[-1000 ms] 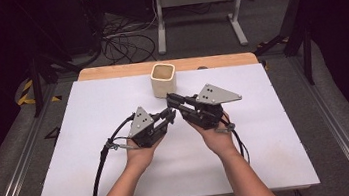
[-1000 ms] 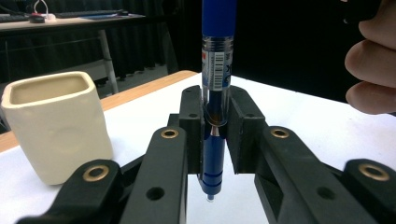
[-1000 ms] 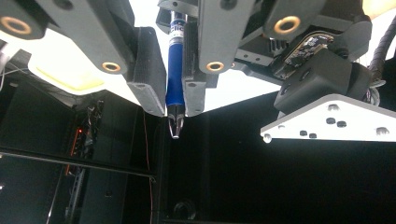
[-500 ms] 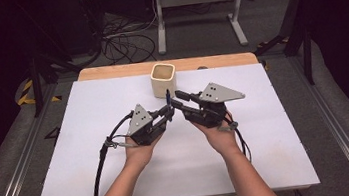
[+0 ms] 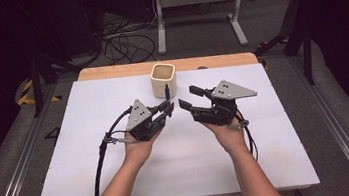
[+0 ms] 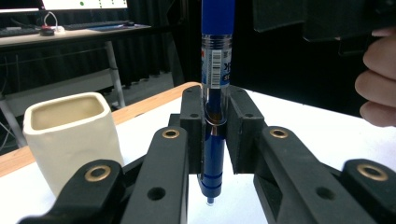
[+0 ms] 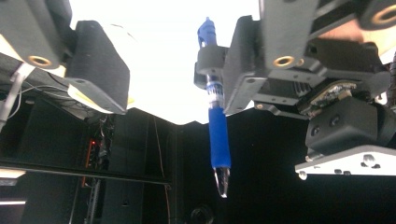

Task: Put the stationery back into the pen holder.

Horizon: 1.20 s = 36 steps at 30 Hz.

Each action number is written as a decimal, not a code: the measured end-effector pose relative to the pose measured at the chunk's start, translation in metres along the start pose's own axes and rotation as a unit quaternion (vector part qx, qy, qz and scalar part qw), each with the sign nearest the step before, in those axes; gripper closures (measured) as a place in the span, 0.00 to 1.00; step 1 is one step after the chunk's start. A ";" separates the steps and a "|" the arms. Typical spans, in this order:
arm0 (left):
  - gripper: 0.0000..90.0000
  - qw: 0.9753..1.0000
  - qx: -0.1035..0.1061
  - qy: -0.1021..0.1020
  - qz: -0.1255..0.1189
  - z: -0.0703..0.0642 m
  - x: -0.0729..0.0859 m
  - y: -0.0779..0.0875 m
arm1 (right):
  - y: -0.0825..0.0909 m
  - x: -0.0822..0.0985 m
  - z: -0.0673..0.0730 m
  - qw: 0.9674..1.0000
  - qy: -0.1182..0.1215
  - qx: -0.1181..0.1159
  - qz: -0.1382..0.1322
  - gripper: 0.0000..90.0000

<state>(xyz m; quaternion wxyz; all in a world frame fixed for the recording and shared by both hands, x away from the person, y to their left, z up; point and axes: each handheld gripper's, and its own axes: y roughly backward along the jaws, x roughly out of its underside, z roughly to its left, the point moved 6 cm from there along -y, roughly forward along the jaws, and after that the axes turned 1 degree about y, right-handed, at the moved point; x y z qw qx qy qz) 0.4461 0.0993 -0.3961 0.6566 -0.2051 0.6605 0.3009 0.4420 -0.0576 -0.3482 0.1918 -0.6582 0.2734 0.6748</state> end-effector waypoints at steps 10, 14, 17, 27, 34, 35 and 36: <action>0.88 1.000 0.003 -0.005 -0.006 0.003 -0.012 -0.004 | 0.015 0.003 -0.010 1.000 -0.008 0.016 0.001 0.32; 0.88 1.000 0.001 -0.008 -0.008 0.007 -0.019 -0.006 | 0.019 0.004 -0.014 1.000 -0.013 0.021 0.003 0.28; 0.88 1.000 0.000 -0.004 -0.013 0.010 -0.024 -0.008 | 0.022 0.006 -0.016 1.000 -0.016 0.023 0.006 0.27; 0.88 1.000 -0.007 0.006 -0.026 0.023 -0.038 -0.013 | 0.032 0.011 -0.025 0.999 -0.020 0.032 0.011 0.20; 0.88 0.999 -0.013 0.010 -0.028 0.032 -0.043 -0.020 | 0.042 0.011 -0.033 0.999 -0.027 0.036 0.003 0.16; 0.88 0.999 -0.014 0.013 -0.027 0.033 -0.043 -0.021 | 0.044 0.011 -0.034 0.999 -0.028 0.037 0.002 0.15; 0.88 0.999 -0.016 0.015 -0.029 0.035 -0.044 -0.022 | 0.045 0.011 -0.035 0.999 -0.029 0.038 0.002 0.14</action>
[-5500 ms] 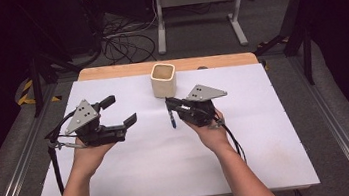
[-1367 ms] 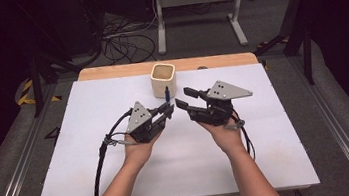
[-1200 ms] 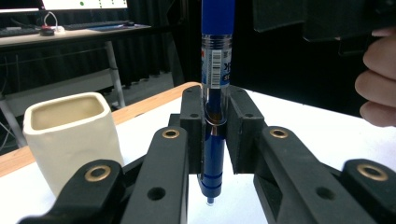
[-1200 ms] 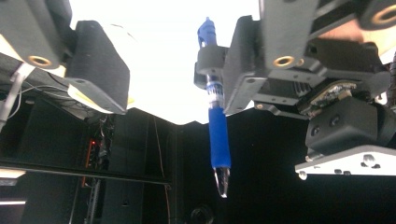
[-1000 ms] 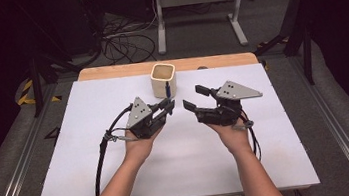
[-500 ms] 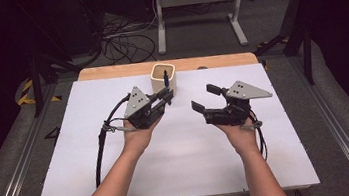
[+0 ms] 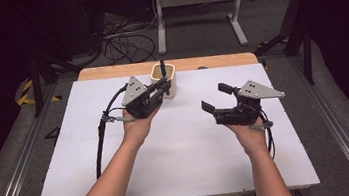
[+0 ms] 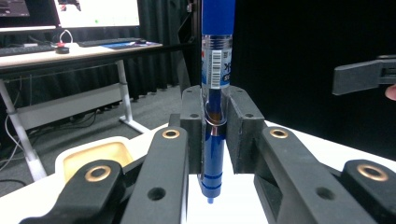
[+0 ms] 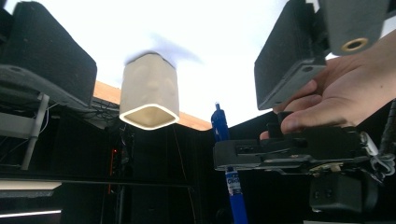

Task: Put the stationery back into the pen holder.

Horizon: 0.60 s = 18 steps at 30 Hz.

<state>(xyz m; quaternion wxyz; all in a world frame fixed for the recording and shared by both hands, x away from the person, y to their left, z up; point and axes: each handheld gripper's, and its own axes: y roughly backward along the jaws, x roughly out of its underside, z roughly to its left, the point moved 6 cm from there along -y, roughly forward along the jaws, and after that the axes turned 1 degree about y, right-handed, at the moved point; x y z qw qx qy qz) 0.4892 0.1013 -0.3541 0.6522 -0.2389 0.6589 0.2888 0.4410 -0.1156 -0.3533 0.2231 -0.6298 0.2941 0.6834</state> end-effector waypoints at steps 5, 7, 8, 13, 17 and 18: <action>0.88 1.000 -0.004 0.000 0.006 0.007 -0.004 -0.006 | 0.004 0.000 -0.004 1.000 0.000 0.002 -0.002 0.12; 0.88 1.000 -0.008 -0.004 0.002 0.010 -0.007 -0.009 | 0.005 0.000 -0.005 1.000 -0.001 0.002 -0.001 0.11; 0.88 1.000 -0.009 -0.004 0.003 0.011 -0.008 -0.010 | 0.005 0.000 -0.006 1.000 0.000 0.001 -0.001 0.11; 0.88 1.000 -0.016 -0.006 0.001 0.018 -0.012 -0.019 | 0.009 -0.001 -0.009 1.000 0.000 0.005 -0.002 0.09; 0.88 1.000 -0.022 -0.005 0.004 0.024 -0.012 -0.027 | 0.013 -0.002 -0.012 1.000 -0.002 0.004 -0.006 0.08; 0.88 1.000 -0.024 -0.008 0.004 0.026 -0.012 -0.029 | 0.014 -0.002 -0.012 1.000 -0.004 0.006 -0.008 0.08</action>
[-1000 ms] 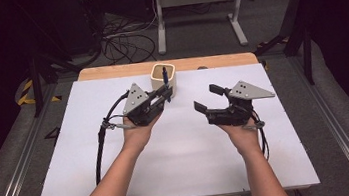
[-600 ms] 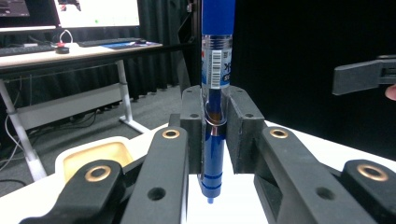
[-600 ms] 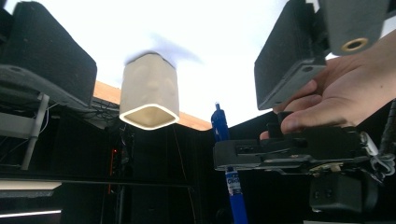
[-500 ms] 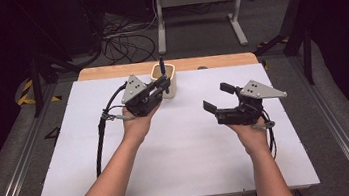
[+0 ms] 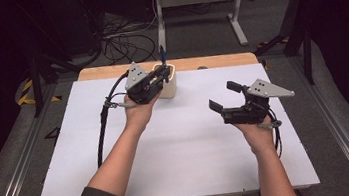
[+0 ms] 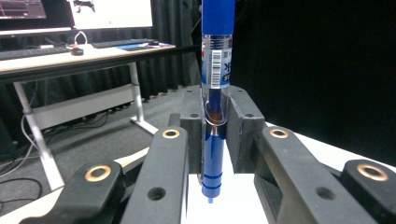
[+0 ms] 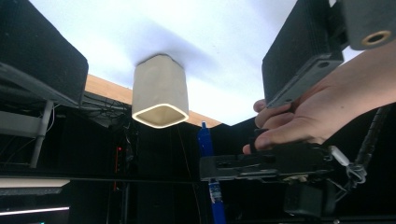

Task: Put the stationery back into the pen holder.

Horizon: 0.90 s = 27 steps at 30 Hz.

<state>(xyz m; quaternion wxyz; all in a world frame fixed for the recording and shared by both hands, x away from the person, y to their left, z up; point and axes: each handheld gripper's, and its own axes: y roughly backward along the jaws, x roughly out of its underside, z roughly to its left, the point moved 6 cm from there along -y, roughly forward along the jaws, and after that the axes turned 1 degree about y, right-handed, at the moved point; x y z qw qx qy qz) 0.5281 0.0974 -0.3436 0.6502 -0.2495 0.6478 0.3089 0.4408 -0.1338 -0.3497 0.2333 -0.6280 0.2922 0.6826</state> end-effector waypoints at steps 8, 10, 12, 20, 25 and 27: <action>0.88 1.000 -0.020 -0.005 0.007 0.013 0.011 -0.018 | 0.004 -0.001 -0.004 1.000 -0.002 0.002 -0.001 0.08; 0.88 1.000 -0.027 -0.004 0.008 0.018 0.013 -0.022 | 0.005 -0.001 -0.004 1.000 -0.003 0.002 -0.003 0.08; 0.88 0.999 -0.032 0.000 0.007 0.022 0.016 -0.025 | 0.006 -0.002 -0.005 1.000 0.000 0.002 -0.004 0.08; 0.88 0.999 -0.050 0.013 0.015 0.032 0.030 -0.038 | 0.009 -0.003 -0.009 1.000 -0.005 0.003 -0.008 0.08; 0.88 0.997 -0.068 0.017 0.012 0.042 0.036 -0.044 | 0.011 -0.004 -0.010 1.000 -0.007 0.004 -0.011 0.08; 0.88 0.997 -0.073 0.028 0.011 0.046 0.038 -0.045 | 0.012 -0.004 -0.011 1.000 -0.009 0.004 -0.012 0.08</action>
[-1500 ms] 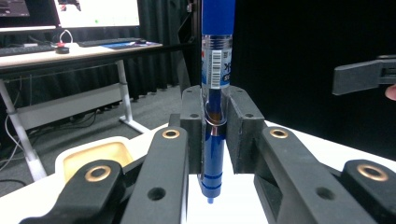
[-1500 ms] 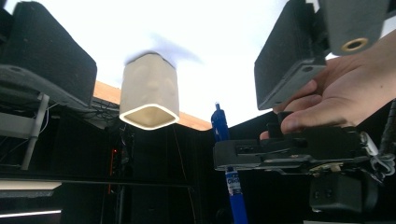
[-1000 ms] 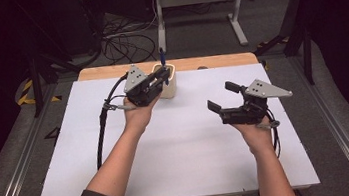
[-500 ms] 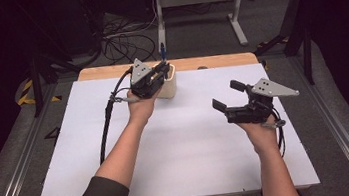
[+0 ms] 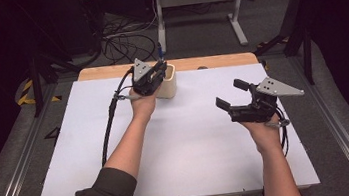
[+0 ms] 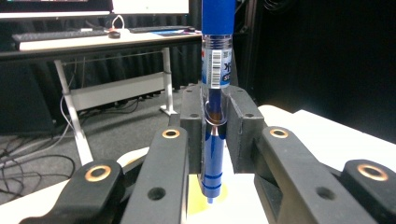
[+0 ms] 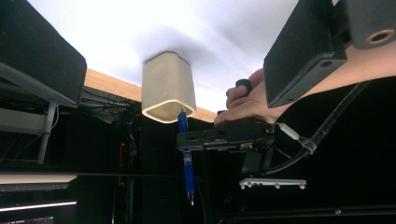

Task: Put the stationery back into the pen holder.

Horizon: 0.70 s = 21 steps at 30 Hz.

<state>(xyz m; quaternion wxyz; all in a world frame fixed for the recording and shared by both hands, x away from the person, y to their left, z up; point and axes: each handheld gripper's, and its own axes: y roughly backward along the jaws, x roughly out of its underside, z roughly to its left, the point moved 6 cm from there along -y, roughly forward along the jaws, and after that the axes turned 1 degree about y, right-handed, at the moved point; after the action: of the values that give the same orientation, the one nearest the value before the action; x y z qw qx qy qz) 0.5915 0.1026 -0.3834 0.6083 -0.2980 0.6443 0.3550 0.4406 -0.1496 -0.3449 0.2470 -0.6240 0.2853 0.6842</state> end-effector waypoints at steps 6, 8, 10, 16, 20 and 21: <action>0.88 1.000 -0.009 0.010 0.005 0.006 0.006 -0.005 | 0.001 0.000 -0.002 1.000 0.001 0.000 -0.001 0.07; 0.88 1.000 -0.010 0.015 0.007 0.008 0.009 -0.007 | 0.001 0.000 -0.002 1.000 0.001 0.000 -0.001 0.08; 0.88 1.000 -0.011 0.019 0.009 0.009 0.011 -0.009 | 0.001 -0.001 -0.002 1.000 0.000 0.000 -0.001 0.08; 0.87 0.999 -0.012 0.035 0.017 0.012 0.019 -0.014 | 0.002 -0.001 -0.003 1.000 -0.001 0.001 -0.001 0.08; 0.87 0.999 -0.010 0.045 0.023 0.011 0.024 -0.017 | 0.002 -0.001 -0.003 1.000 -0.001 0.000 -0.001 0.08; 0.87 0.999 -0.011 0.045 0.024 0.012 0.024 -0.018 | 0.002 0.000 -0.003 1.000 -0.001 0.000 -0.001 0.08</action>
<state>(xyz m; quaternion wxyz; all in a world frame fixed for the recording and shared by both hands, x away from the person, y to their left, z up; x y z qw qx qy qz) 0.6110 0.1028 -0.4095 0.5668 -0.3050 0.6740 0.3626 0.4418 -0.1529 -0.3445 0.2476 -0.6236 0.2841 0.6849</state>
